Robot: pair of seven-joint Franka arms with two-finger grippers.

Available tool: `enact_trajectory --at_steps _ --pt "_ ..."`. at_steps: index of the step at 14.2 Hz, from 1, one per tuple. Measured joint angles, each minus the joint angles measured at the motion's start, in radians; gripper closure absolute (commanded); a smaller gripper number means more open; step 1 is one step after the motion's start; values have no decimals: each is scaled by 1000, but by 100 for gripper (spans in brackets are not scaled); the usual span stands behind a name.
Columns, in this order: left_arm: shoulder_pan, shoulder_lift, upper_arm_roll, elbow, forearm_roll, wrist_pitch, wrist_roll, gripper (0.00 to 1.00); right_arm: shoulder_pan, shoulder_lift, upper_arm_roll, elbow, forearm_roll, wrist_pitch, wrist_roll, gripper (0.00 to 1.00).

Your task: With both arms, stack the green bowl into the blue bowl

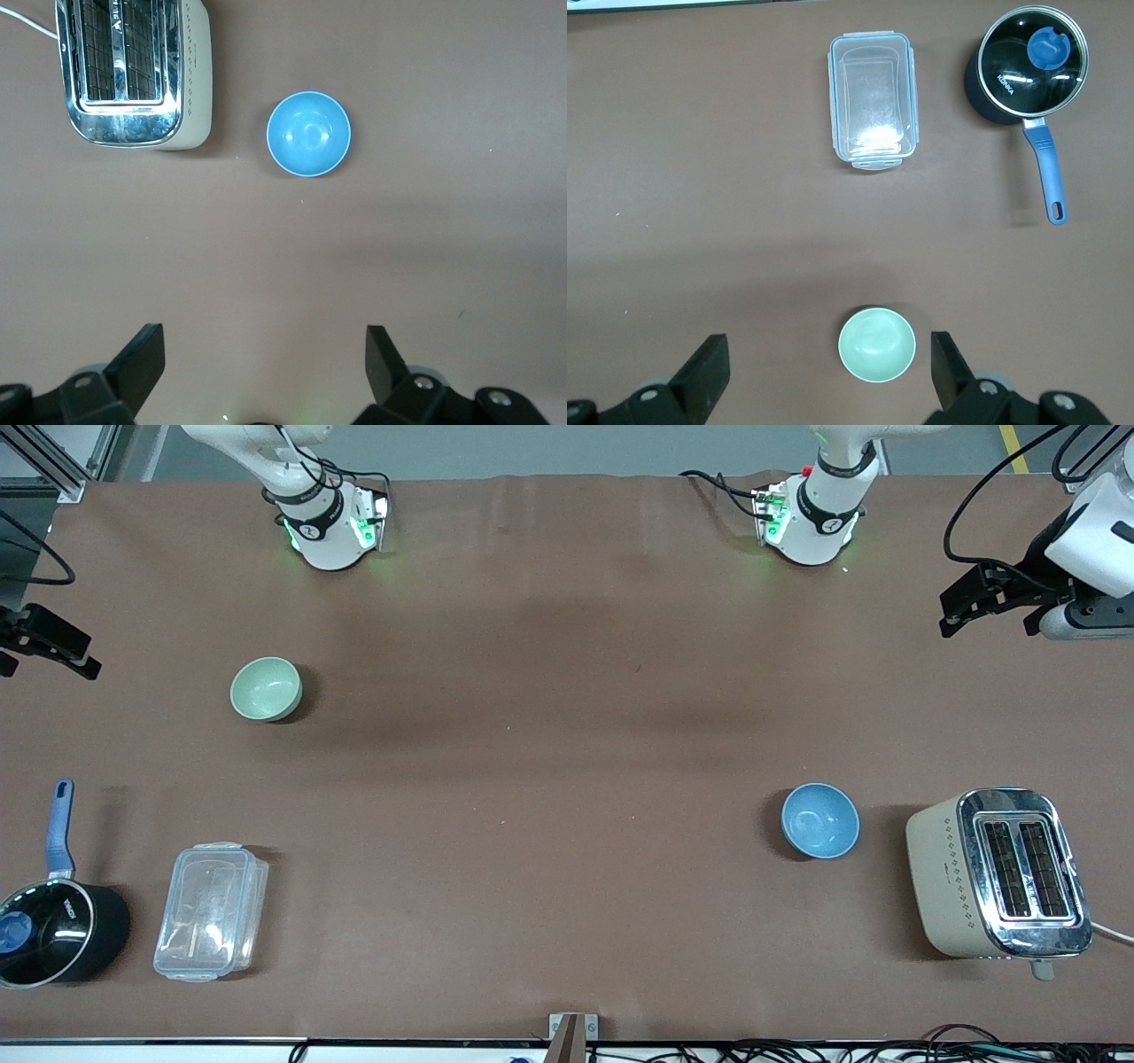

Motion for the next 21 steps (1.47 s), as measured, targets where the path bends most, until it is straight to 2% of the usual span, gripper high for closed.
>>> enact_trajectory --at_steps 6,10,12,16,18,21 --pt "2 5 1 0 0 -1 0 0 0 1 0 0 0 16 0 0" --pt "9 81 3 -27 12 48 -17 0 0 3 0 -1 0 21 0 0" --pt "10 123 3 -91 23 174 -40 0 0 3 0 -1 0 21 0 0" --pt "10 179 4 -311 24 505 -109 0 -10 4 -1 -47 0 22 0 0" --pt "10 221 4 -393 24 649 -114 0 -31 2 -2 -107 0 56 -22 2" --pt "11 316 4 -432 24 804 -141 0 -76 -5 -4 -251 -1 171 -85 2"
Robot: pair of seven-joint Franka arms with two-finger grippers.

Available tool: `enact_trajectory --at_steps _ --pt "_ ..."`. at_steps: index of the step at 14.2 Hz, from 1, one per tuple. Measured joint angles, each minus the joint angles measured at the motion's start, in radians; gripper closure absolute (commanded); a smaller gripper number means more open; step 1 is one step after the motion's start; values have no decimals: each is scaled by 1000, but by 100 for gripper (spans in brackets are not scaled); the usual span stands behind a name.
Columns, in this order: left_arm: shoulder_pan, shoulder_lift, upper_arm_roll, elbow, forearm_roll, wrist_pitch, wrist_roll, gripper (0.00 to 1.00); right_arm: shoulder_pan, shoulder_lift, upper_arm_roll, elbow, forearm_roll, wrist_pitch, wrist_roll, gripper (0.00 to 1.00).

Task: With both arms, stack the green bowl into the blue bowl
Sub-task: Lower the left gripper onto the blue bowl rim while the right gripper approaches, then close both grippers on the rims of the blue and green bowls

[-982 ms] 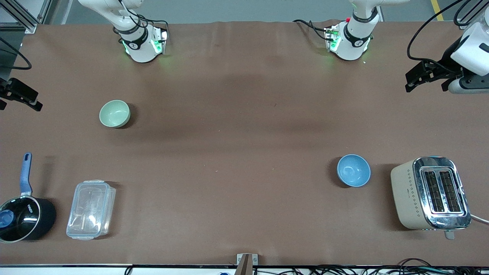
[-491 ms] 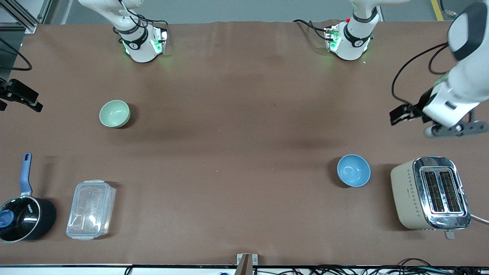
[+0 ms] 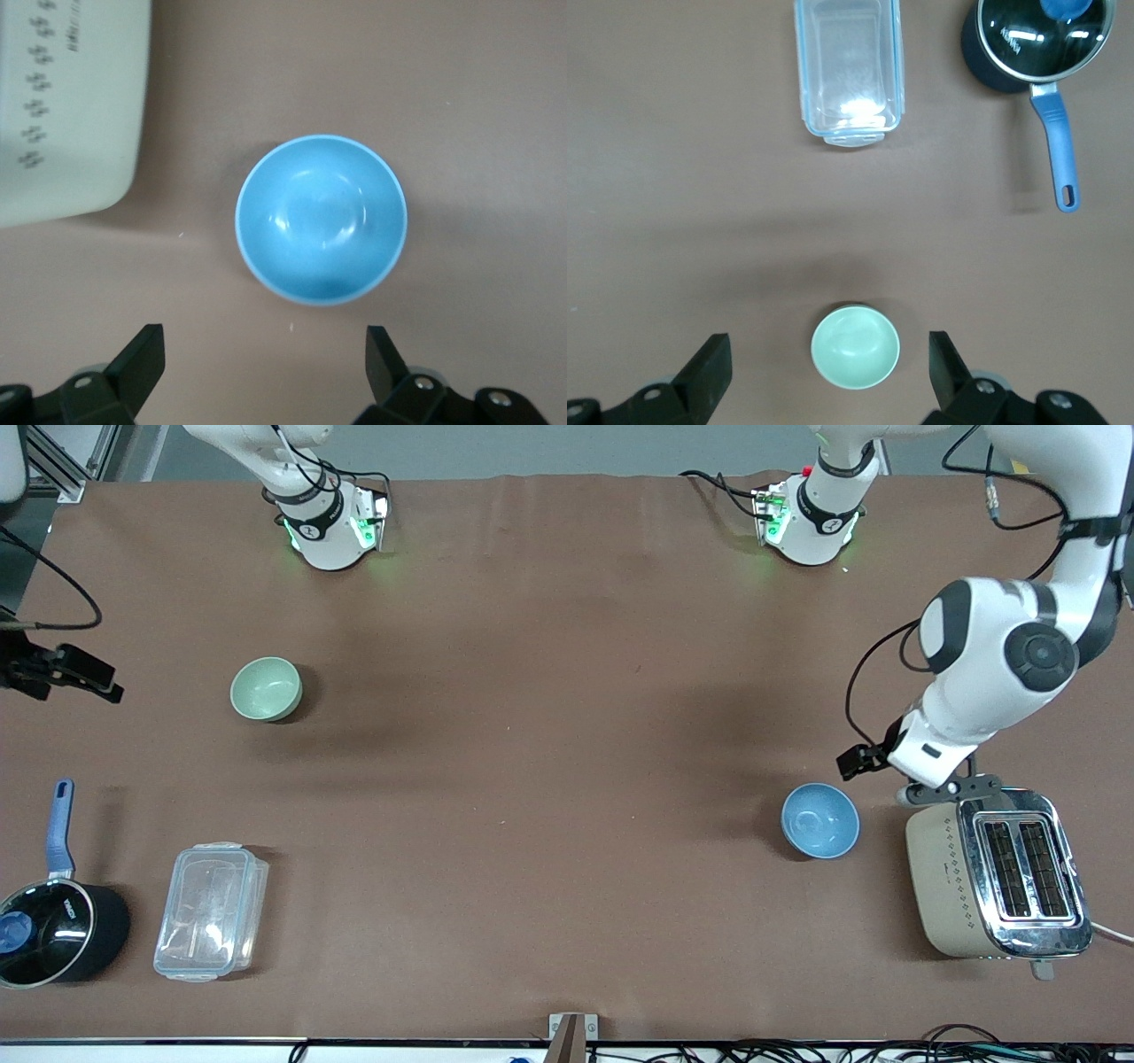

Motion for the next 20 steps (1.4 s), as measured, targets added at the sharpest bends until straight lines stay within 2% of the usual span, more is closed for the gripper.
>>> enact_trajectory --at_steps 2,4,7,9,11,12,13,16,18,20 --pt "0 69 1 0 0 67 -34 1 -22 -4 -1 -109 0 71 -20 2" --pt "0 123 4 1 6 121 -45 7 -40 -7 -1 -220 0 174 -39 2" --pt "7 181 9 8 111 171 -88 14 -70 -8 -2 -390 0 325 -60 2" --pt "19 204 9 17 143 182 -111 21 -88 -8 -2 -471 0 360 -62 2" --pt "24 221 9 26 144 183 -111 32 -101 -8 -2 -524 -1 375 -63 2" --pt "24 228 9 29 144 183 -111 41 -107 -7 -2 -551 -1 399 -63 2" --pt "24 234 9 30 144 184 -111 50 -113 -6 -2 -582 -1 439 -63 2" --pt "24 243 9 36 144 185 -111 66 -126 14 -2 -690 -1 559 -63 2" --pt "24 248 9 38 144 185 -111 85 -128 48 -2 -719 -1 576 -63 2" --pt "24 252 9 42 144 185 -111 99 -130 89 -2 -722 -1 579 -63 2"
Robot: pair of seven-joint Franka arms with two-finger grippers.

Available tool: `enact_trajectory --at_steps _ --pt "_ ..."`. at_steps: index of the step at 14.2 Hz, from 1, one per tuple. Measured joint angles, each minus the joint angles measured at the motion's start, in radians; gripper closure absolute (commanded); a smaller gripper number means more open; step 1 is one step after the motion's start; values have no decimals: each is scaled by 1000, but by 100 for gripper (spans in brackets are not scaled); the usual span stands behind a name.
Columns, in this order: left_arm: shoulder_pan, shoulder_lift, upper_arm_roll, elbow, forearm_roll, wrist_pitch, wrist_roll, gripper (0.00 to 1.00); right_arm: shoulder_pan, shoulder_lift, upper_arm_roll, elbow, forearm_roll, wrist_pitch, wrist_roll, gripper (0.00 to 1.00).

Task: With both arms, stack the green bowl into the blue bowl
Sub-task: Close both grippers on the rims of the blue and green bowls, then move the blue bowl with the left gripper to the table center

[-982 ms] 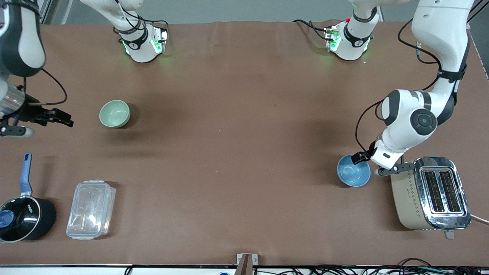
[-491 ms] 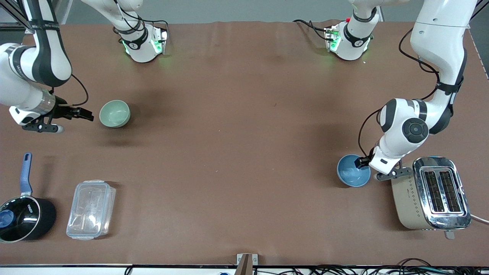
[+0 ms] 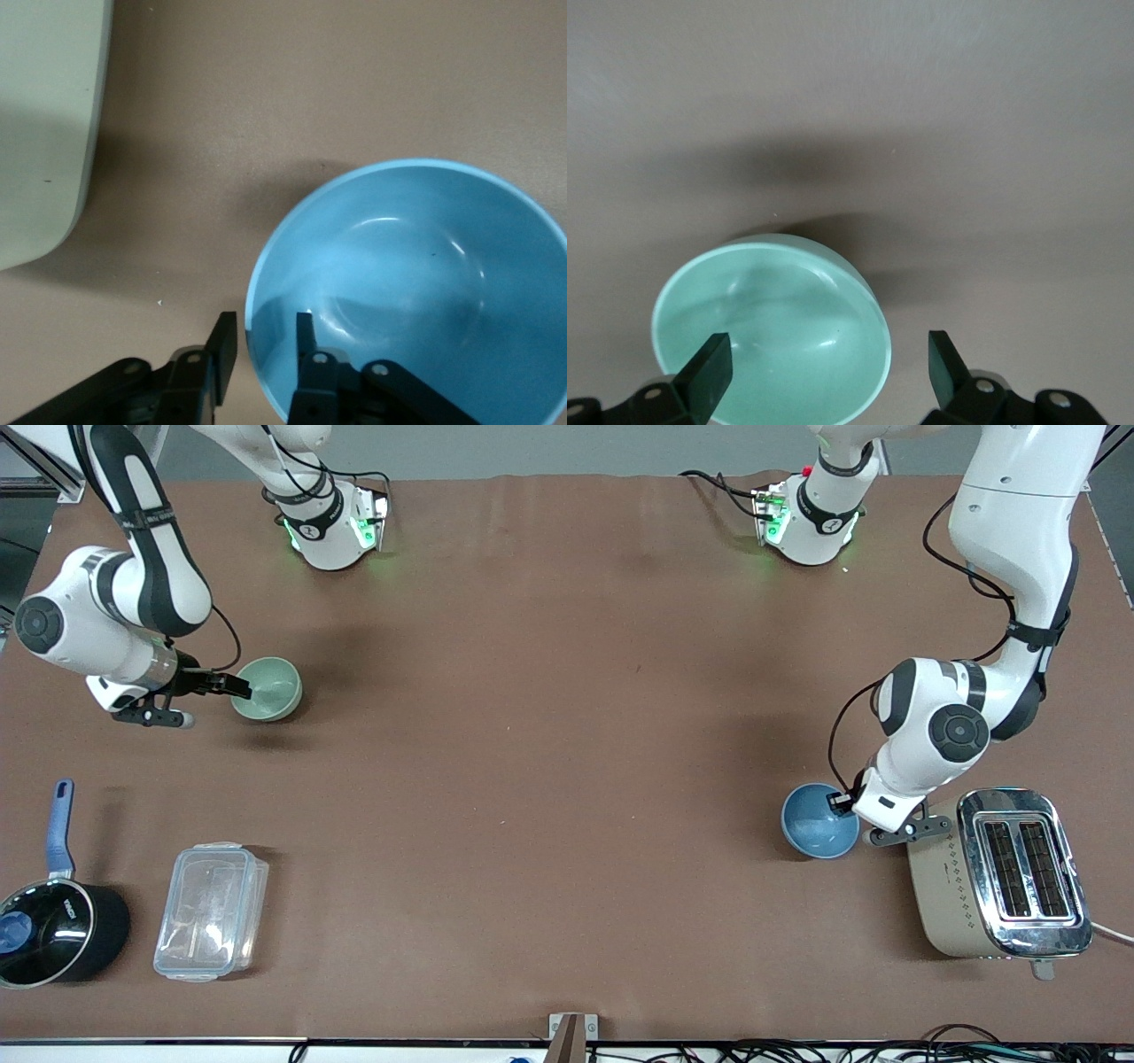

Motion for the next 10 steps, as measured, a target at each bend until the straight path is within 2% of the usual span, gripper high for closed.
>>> enact_trajectory --at_steps 6,7,8,10 --pt "-1 -4 -7 50 0 3 1 100 -10 74 0 0 0 4 0 4" --pt "-1 -7 -13 58 0 -1 1 100 -11 86 0 0 0 4 0 12" --pt "-1 -11 -29 67 0 -16 1 100 -11 100 0 0 0 4 0 25" --pt "-2 -25 -80 99 0 -90 -19 100 -11 120 0 2 0 4 0 60"
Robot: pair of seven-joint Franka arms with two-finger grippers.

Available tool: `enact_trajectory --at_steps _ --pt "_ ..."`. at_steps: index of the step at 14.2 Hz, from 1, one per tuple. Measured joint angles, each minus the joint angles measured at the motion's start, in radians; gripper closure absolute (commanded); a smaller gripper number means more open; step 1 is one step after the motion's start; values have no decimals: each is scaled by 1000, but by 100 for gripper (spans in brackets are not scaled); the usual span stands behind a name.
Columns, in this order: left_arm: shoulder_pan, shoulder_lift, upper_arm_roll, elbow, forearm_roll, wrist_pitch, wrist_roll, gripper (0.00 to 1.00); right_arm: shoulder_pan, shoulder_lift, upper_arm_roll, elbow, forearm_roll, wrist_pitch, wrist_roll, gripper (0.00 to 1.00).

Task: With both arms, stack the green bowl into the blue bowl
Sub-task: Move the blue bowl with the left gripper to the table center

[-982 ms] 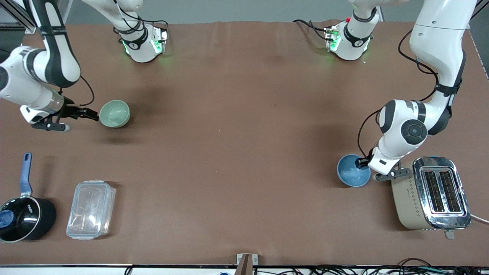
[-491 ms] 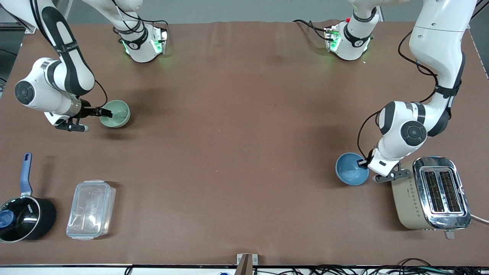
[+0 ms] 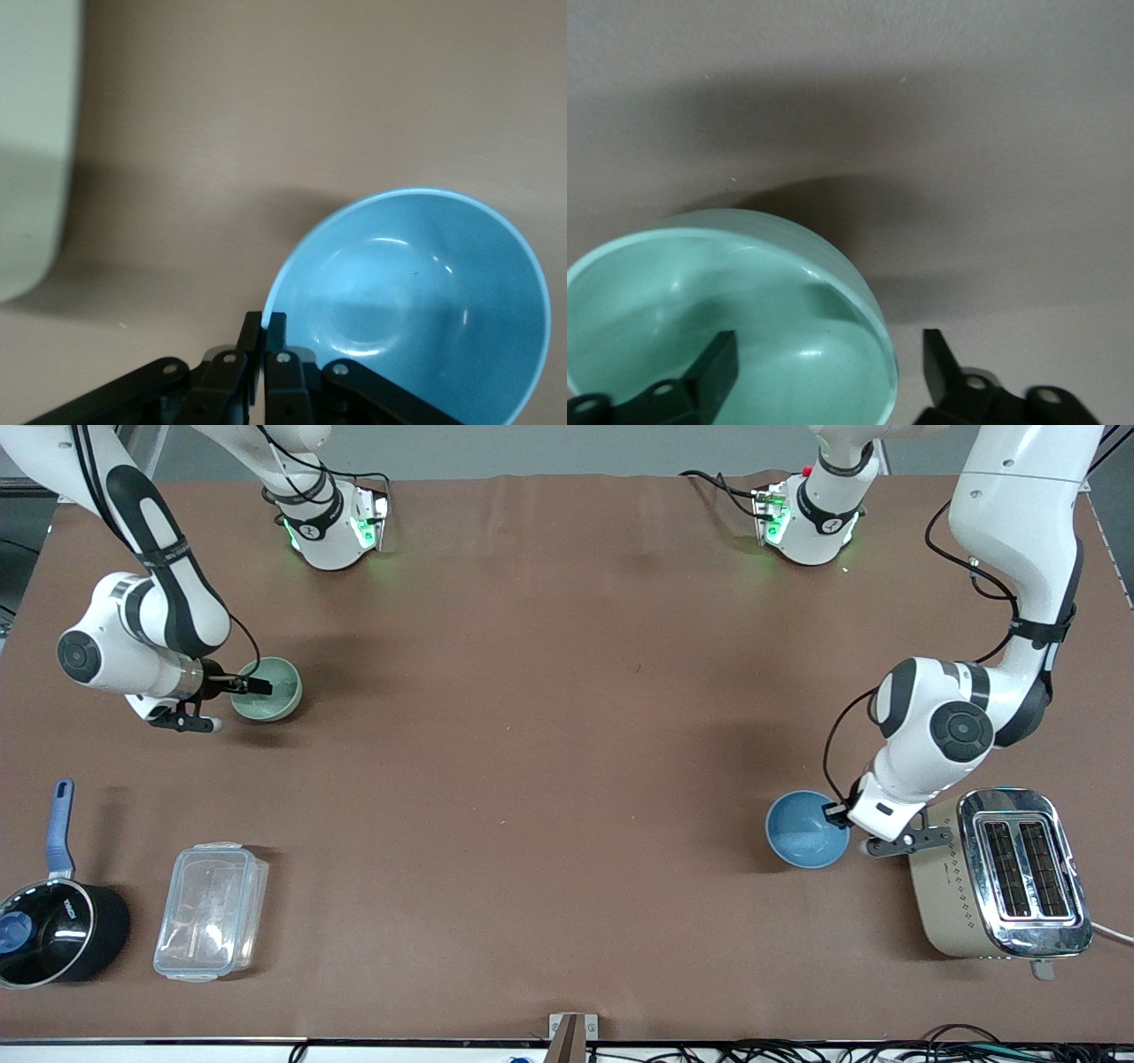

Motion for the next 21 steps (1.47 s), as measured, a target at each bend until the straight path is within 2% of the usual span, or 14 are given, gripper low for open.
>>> enact_trajectory --at_steps 1,2,3,4,8,11,13,16,18,21 --pt "-2 -8 -27 21 0 -47 -30 100 0 3 0 1 0 0 0 78" --pt "-3 -15 -54 43 0 -87 -69 100 0 4 0 4 0 -1 0 87" --pt "-6 -20 -79 60 0 -114 -110 100 0 3 0 8 0 -2 0 96" --pt "-9 -23 -105 72 0 -128 -154 100 0 3 0 14 0 -2 0 99" --pt "-38 -15 -202 89 0 -133 -340 100 -1 -4 1 43 0 -25 -3 100" --pt "-122 22 -219 112 0 -133 -481 100 -1 -34 1 81 0 -115 -3 100" --pt "-198 63 -220 138 0 -133 -580 100 -1 -71 2 170 0 -293 -3 100" --pt "-299 111 -220 178 0 -132 -682 100 0 -115 8 382 0 -571 -4 100" --pt "-350 121 -221 202 0 -132 -753 100 9 -124 15 502 0 -676 -4 100" --pt "-423 126 -222 212 0 -133 -823 100 39 -124 21 643 0 -742 -4 100"
